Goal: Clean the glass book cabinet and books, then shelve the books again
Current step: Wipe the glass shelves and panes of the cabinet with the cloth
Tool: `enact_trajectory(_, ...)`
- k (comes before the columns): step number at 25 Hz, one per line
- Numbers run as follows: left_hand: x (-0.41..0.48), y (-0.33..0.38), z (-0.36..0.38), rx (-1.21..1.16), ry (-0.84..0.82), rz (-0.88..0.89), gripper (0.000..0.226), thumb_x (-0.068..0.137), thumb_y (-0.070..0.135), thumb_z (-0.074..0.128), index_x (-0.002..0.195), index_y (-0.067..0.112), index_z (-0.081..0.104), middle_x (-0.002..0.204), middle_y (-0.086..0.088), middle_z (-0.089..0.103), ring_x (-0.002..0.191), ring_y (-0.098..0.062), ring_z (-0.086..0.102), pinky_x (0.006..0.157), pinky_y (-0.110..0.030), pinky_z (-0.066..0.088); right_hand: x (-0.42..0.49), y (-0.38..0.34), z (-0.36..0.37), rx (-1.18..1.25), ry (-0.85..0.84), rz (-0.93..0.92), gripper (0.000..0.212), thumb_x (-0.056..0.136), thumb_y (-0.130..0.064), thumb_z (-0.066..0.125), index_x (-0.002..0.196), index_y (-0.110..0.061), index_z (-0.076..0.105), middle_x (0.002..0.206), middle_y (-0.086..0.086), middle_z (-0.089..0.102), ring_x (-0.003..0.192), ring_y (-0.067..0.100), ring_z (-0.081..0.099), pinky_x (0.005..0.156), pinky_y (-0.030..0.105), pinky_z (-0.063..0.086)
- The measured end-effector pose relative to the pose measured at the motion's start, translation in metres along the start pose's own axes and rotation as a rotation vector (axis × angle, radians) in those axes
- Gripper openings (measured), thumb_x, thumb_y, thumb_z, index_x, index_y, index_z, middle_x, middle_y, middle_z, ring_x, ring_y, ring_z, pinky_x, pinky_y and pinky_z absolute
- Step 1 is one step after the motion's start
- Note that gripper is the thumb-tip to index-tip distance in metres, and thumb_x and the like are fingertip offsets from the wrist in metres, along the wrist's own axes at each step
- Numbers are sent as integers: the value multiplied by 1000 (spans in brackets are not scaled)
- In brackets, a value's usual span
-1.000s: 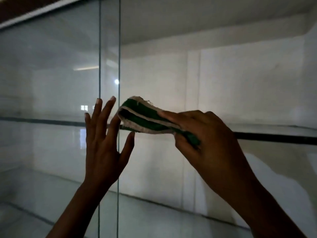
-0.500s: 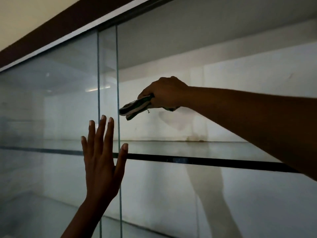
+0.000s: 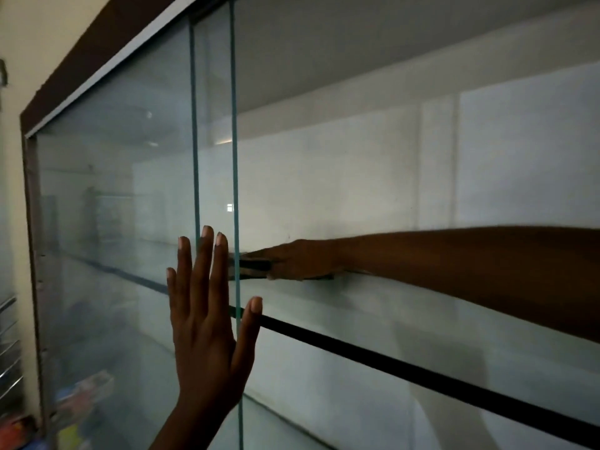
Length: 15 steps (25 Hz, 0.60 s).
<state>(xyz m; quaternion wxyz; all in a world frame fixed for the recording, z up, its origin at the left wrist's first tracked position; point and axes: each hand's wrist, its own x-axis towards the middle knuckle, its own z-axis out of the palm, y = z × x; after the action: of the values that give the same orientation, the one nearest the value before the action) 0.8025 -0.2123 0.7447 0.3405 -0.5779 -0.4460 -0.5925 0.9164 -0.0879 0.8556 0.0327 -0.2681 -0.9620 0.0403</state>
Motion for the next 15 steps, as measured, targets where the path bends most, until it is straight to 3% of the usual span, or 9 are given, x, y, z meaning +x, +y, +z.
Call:
enact_trajectory(2, -1, 1, 1, -15, 6, 15, 62, 98, 52, 20, 151, 21, 11, 158, -2, 13, 146, -24, 5, 115, -50, 11, 4, 13, 0, 49, 94, -85, 48, 98, -21, 44, 143, -30, 30, 130, 12, 55, 103, 18, 57, 91, 25, 43)
enact_trajectory(6, -1, 1, 0, -4, 2, 9, 61, 98, 51, 19, 150, 19, 14, 157, -1, 14, 146, -23, 5, 117, -47, 10, 34, 10, -2, 4, 285, -189, 42, 100, -18, 41, 142, -21, 36, 142, 3, 45, 127, 18, 43, 104, 20, 28)
enact_trajectory(12, -1, -5, 2, -28, 9, 16, 60, 99, 50, 15, 149, 17, 15, 158, 3, 12, 146, -22, 6, 117, -46, 10, 57, 6, 21, 238, 193, -154, 42, 96, -7, 44, 136, -19, 46, 136, 14, 50, 125, 31, 47, 108, 45, 35)
enact_trajectory(15, -2, -6, 1, -51, 16, 12, 60, 99, 50, 16, 149, 17, 17, 157, 3, 13, 146, -21, 6, 116, -48, 11, 35, 8, 19, 304, 202, -192, 43, 91, -6, 48, 120, -37, 52, 122, 24, 57, 110, 48, 50, 95, 59, 40)
